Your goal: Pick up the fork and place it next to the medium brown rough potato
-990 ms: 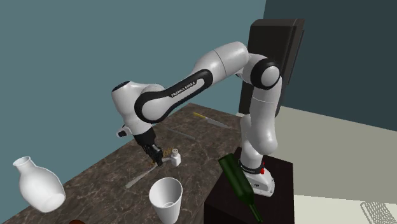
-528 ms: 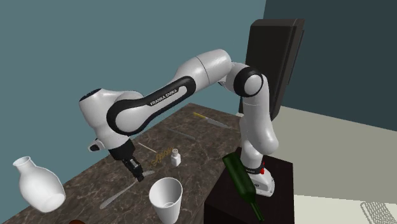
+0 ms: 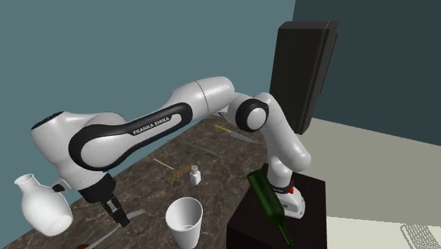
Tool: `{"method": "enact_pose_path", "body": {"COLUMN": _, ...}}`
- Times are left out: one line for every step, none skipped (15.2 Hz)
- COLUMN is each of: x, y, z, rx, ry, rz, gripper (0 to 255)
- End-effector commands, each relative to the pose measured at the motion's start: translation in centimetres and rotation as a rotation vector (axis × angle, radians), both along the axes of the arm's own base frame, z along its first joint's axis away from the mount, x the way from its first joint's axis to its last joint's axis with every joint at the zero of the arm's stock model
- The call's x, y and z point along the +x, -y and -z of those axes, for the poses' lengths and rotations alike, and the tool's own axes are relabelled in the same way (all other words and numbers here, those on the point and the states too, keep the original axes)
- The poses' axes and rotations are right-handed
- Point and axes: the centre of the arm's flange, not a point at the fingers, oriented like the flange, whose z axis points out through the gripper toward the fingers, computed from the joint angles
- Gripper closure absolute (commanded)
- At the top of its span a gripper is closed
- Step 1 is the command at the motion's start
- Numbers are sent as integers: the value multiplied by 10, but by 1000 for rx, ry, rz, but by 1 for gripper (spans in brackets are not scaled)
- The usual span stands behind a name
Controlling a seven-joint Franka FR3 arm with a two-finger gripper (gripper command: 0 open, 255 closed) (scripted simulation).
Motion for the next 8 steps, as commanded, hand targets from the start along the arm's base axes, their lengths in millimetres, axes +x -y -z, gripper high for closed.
{"method": "enact_pose_path", "body": {"x": 3, "y": -18, "z": 4, "rx": 0, "ry": 0, "rz": 2, "gripper": 255}}
{"method": "enact_pose_path", "body": {"x": 3, "y": -18, "z": 10, "rx": 0, "ry": 0, "rz": 2, "gripper": 255}}
{"method": "enact_pose_path", "body": {"x": 3, "y": -18, "z": 15, "rx": 0, "ry": 0, "rz": 2, "gripper": 255}}
{"method": "enact_pose_path", "body": {"x": 3, "y": -18, "z": 20, "rx": 0, "ry": 0, "rz": 2, "gripper": 255}}
{"method": "enact_pose_path", "body": {"x": 3, "y": -18, "z": 25, "rx": 0, "ry": 0, "rz": 2, "gripper": 255}}
{"method": "enact_pose_path", "body": {"x": 3, "y": -18, "z": 31, "rx": 0, "ry": 0, "rz": 2, "gripper": 255}}
{"method": "enact_pose_path", "body": {"x": 3, "y": -18, "z": 36, "rx": 0, "ry": 0, "rz": 2, "gripper": 255}}
{"method": "enact_pose_path", "body": {"x": 3, "y": -18, "z": 41, "rx": 0, "ry": 0, "rz": 2, "gripper": 255}}
